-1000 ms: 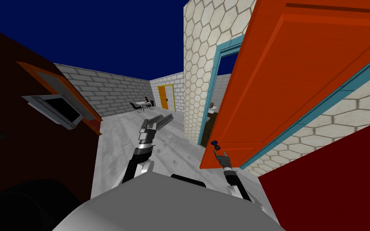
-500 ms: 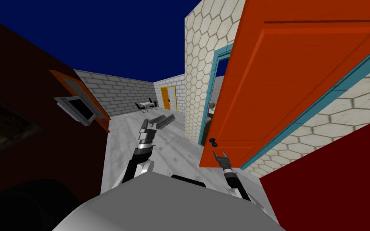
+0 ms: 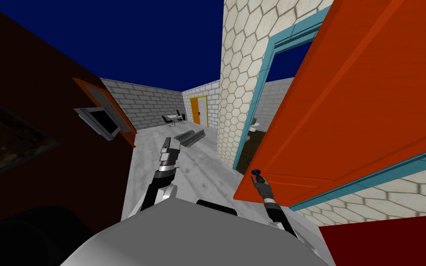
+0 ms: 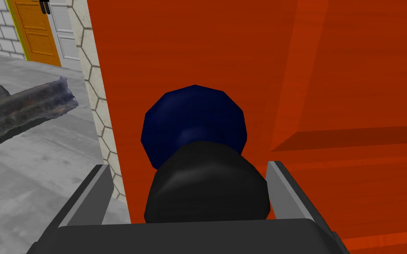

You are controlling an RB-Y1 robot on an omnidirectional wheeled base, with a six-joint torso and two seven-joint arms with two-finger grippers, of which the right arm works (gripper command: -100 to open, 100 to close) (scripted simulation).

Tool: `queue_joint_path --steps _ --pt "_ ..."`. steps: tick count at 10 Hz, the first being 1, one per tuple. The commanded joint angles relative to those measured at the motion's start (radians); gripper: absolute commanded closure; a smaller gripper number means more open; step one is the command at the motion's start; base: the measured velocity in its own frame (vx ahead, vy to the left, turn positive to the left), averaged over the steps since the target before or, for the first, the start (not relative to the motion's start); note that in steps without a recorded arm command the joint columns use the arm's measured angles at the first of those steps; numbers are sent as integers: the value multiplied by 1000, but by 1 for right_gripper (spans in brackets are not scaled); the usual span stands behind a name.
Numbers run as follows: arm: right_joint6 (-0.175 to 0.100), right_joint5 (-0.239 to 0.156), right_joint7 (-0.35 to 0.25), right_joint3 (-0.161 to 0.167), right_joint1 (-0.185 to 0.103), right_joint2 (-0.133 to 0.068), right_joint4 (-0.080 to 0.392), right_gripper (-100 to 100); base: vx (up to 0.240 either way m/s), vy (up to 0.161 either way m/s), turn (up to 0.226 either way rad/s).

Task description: Pull the door open

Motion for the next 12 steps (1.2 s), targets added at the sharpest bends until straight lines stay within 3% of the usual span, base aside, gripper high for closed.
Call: queue_joint_path --steps 1,6,8,12 --pt "4 0 2 0 2 -1 -5 100 6 -5 -31" --pt "4 0 2 0 2 -1 -5 100 -11 -5 2" --pt "-46 6 -36 27 24 -33 12 100 -145 -66 237" --pt "-109 14 -83 62 51 -70 30 100 -166 -85 152"
